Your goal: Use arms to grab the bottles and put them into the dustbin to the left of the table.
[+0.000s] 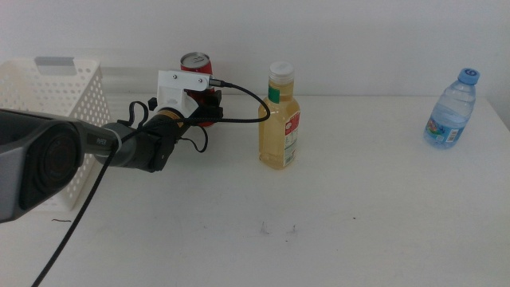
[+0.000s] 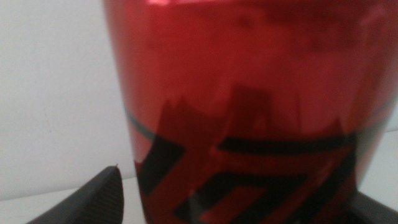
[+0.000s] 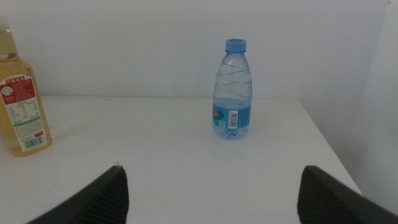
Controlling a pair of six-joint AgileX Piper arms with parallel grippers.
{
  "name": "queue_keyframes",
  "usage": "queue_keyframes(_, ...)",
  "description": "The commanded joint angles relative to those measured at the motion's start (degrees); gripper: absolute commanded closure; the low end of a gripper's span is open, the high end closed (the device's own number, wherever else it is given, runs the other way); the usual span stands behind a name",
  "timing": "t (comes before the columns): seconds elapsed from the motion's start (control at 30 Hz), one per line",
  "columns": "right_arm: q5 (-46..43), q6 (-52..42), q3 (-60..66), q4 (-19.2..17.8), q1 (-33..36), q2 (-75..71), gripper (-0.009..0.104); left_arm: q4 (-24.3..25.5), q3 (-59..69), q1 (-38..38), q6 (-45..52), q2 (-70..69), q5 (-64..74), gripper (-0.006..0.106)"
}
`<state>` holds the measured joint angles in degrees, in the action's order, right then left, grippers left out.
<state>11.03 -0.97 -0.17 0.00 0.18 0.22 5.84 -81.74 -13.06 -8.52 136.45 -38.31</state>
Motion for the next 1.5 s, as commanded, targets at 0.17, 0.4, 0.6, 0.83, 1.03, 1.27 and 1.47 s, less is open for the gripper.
queue_keyframes(0.17,-0.69,-0.35,0.17,-0.50,-0.22,-0.22,0.002,-2.22,-0.49,-0.15,0.54,0.36,-0.90,0.045)
queue_keyframes(0.4,-0.69,-0.35,0.17,-0.50,-0.22,-0.22,0.002,-1.19,12.36,-0.76,0.79,-12.56,1.64,0.102)
queue_keyframes(0.6,-0.69,-0.35,0.17,-0.50,-0.22,-0.22,0.002,-5.84,25.69,-2.92,0.51,-29.57,10.44,0.102)
queue_keyframes(0.83,-0.69,-0.35,0.17,-0.50,-0.22,-0.22,0.002,-11.20,29.22,-4.80,0.46,-46.57,35.42,0.102)
queue_keyframes(1.03,-0.69,-0.35,0.17,-0.50,-0.22,-0.22,0.002,-11.94,27.18,-4.80,-0.50,-56.17,54.99,0.102)
queue_keyframes(1.27,-0.69,-0.35,0.17,-0.50,-0.22,-0.22,0.002,-12.94,12.54,0.94,3.06,-56.79,80.67,0.102)
queue_keyframes(1.47,-0.69,-0.35,0.17,-0.50,-0.22,-0.22,0.002,-16.49,-5.60,19.02,11.64,-48.75,97.85,0.102)
